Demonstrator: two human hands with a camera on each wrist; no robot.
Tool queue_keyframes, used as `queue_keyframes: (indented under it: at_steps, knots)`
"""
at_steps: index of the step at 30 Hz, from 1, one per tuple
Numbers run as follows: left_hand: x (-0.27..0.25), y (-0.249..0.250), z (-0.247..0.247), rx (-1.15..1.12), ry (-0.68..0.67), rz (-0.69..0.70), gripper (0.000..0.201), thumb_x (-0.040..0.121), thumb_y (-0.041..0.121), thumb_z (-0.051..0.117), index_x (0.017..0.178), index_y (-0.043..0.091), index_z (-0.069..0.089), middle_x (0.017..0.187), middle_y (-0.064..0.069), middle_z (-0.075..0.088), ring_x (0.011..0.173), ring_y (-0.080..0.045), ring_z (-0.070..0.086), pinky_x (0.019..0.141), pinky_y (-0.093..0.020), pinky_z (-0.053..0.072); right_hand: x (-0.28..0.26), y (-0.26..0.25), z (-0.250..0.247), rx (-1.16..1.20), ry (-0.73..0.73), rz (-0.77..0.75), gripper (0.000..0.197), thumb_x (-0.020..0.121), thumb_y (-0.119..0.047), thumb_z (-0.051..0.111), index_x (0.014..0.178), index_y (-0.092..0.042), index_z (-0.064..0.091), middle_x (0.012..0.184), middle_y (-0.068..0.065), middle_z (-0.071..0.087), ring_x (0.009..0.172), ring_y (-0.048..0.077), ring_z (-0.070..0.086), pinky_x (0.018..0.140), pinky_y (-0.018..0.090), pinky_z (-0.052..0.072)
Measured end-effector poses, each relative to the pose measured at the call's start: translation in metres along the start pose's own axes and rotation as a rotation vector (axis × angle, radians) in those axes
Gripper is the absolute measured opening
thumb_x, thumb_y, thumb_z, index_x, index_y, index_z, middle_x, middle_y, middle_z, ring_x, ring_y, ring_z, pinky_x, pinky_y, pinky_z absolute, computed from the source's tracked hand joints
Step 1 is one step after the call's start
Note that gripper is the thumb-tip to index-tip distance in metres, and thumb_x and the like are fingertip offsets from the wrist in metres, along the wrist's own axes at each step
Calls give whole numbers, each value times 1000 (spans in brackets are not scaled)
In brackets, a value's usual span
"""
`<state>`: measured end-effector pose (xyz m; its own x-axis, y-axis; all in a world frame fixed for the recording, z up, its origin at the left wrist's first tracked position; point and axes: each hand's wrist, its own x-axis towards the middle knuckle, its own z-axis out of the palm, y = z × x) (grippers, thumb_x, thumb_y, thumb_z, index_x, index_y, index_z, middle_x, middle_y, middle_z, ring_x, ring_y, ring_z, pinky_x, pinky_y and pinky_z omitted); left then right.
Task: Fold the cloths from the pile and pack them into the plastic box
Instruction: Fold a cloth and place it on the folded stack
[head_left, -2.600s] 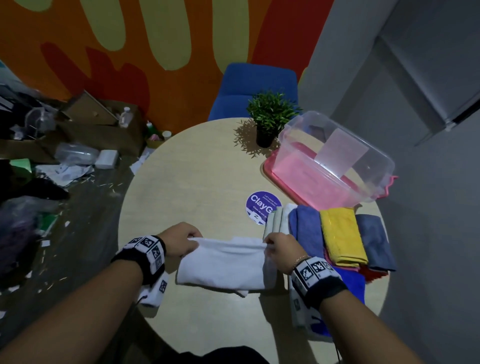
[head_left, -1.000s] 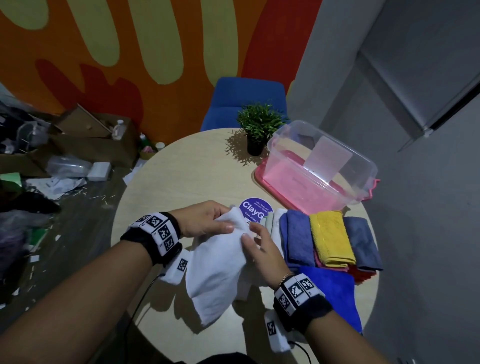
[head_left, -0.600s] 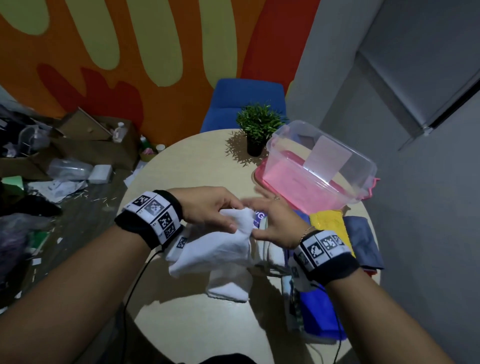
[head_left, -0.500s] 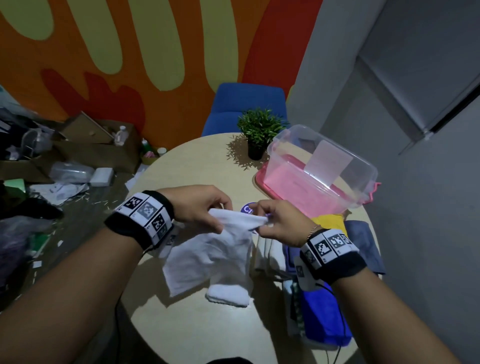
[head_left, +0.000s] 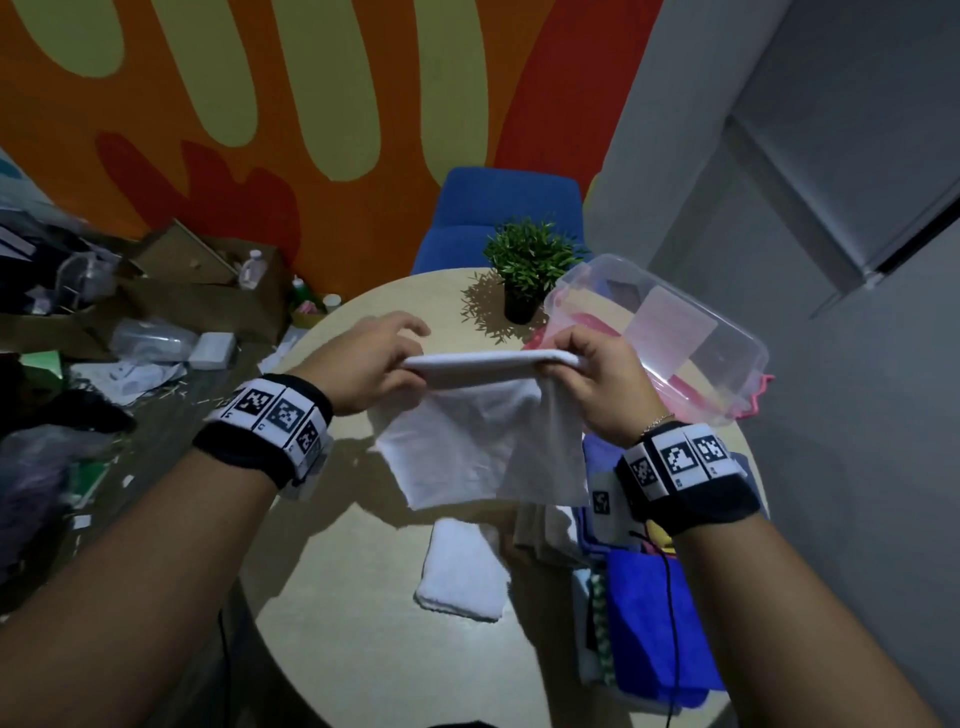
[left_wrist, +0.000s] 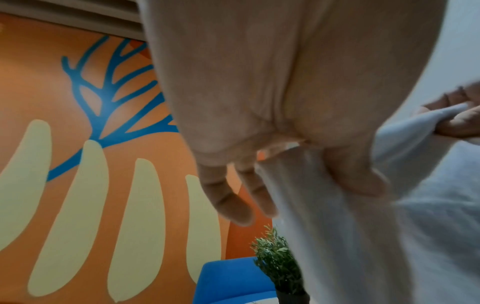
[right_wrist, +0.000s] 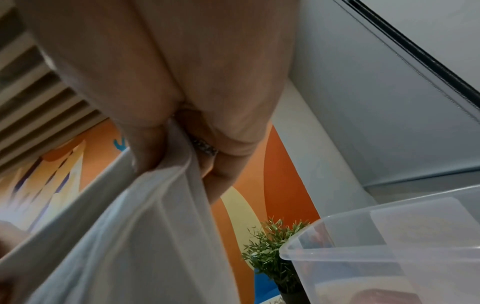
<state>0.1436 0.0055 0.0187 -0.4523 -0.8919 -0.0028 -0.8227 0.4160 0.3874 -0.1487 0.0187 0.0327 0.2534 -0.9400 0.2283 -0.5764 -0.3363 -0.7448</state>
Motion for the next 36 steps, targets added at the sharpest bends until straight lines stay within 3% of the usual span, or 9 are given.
queue_keyframes:
  at_steps: [3, 5, 8, 18, 21, 24, 26, 32, 36]
  knots:
    - [10, -7, -3, -44, 253, -93, 12, 93, 11, 63, 91, 19, 71, 92, -1, 67, 91, -25, 62, 73, -32, 42, 19, 4, -4, -53, 102, 15, 16, 88, -4, 67, 97, -15, 76, 85, -8, 70, 74, -3, 59, 69, 4, 39]
    - [16, -7, -8, -131, 395, -153, 15, 92, 8, 62, 94, 18, 73, 87, -1, 71, 85, -23, 63, 72, -31, 45, 30, 5, -6, -81, 167, 36, 17, 89, -6, 66, 100, -14, 77, 90, -7, 71, 82, 0, 61, 74, 3, 40]
    - [21, -3, -18, -218, 572, -212, 12, 92, 15, 65, 96, 19, 76, 91, 0, 74, 85, -20, 64, 75, -32, 50, 42, 7, -10, -75, 258, 59, 18, 89, -15, 64, 102, -21, 76, 95, -4, 74, 90, 14, 66, 84, 26, 52]
    - [2, 3, -45, -506, 654, -123, 10, 96, 17, 65, 102, 22, 72, 91, 13, 68, 83, 9, 59, 69, -5, 43, 19, -16, -25, 141, 210, 24, 27, 92, -8, 64, 91, -35, 70, 72, -20, 68, 69, 1, 62, 67, 31, 55]
    - [-2, 1, -41, -551, 608, -127, 8, 94, 15, 68, 99, 19, 73, 90, 12, 69, 79, 7, 60, 67, -7, 44, 13, -14, -23, 175, 202, 22, 23, 89, -8, 66, 89, -31, 72, 75, -13, 69, 68, 7, 63, 65, 37, 55]
    - [-4, -4, -33, -566, 534, -145, 7, 93, 16, 69, 98, 19, 73, 91, 13, 70, 79, 5, 62, 66, -13, 49, 13, -2, -18, 204, 167, 86, 13, 83, -17, 68, 87, -28, 75, 84, 12, 72, 73, 27, 65, 69, 50, 55]
    - [-3, -9, -21, -530, 479, -171, 5, 93, 18, 70, 96, 21, 72, 90, 13, 70, 79, 2, 62, 68, -19, 49, 14, 10, -11, 175, 131, 171, 10, 79, -23, 69, 84, -30, 75, 83, 15, 72, 70, 24, 63, 67, 51, 54]
    - [-4, -37, 60, -339, 150, -394, 9, 90, 17, 73, 83, 22, 75, 82, 1, 73, 79, -17, 67, 73, -33, 53, 1, 51, 41, -309, -131, 300, 8, 86, -14, 70, 90, -18, 76, 80, -2, 69, 75, 19, 63, 71, 29, 51]
    - [-24, -55, 107, -313, -144, -404, 8, 85, 22, 79, 77, 25, 78, 83, 6, 75, 82, -16, 70, 75, -31, 54, -33, 78, 72, -446, -363, 356, 16, 87, -6, 65, 96, -14, 76, 98, 5, 73, 93, 22, 65, 80, 23, 46]
